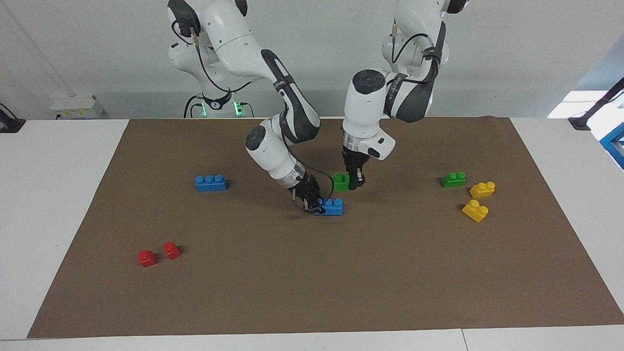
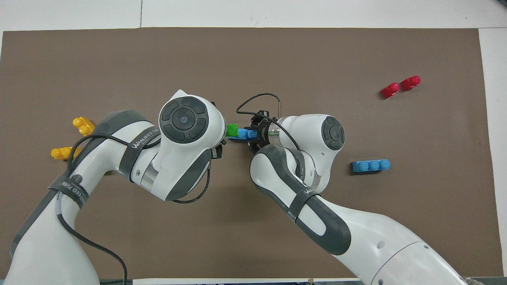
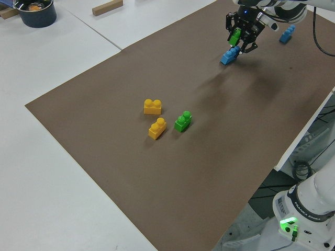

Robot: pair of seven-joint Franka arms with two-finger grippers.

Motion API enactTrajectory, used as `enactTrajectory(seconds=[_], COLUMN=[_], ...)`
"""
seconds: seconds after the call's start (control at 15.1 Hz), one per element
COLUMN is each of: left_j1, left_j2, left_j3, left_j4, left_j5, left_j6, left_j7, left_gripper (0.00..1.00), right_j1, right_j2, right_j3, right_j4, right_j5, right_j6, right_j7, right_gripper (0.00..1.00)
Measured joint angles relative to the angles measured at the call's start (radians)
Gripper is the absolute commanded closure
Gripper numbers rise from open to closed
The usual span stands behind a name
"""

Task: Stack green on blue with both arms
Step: 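Press the green brick onto the blue brick held by the right gripper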

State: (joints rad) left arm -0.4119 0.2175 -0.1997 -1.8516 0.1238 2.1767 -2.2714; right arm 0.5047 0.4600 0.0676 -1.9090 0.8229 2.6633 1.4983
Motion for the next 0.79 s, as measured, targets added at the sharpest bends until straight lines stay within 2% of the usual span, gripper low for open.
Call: enactTrajectory(seconds=[0.26, 0.53, 0.79], left_j1=[-0.018, -0.042, -0.044], left_j2=[0.017, 0.072, 0.083], left_j3=[-0.001, -0.001, 0.003], left_j4=[-0.040, -0.045, -0.045], left_j5=[0.032, 0.103, 0.111], left_j6=[0.071, 0.126, 0.146], left_j7=[-0.011, -0.072, -0.079], left_gripper=[1.00, 1.00, 1.00], right_j1=[0.000, 0.001, 0.001], right_j2=[0.000, 0.000, 0.000], right_j3=[0.000, 0.000, 0.000], right_j4=[0.000, -0.001, -0.001], right_j5=[0.000, 0.001, 0.001], right_j6=[0.002, 0.007, 0.008], right_j7=[0.000, 0.000, 0.000], right_gripper=[1.00, 1.00, 1.00])
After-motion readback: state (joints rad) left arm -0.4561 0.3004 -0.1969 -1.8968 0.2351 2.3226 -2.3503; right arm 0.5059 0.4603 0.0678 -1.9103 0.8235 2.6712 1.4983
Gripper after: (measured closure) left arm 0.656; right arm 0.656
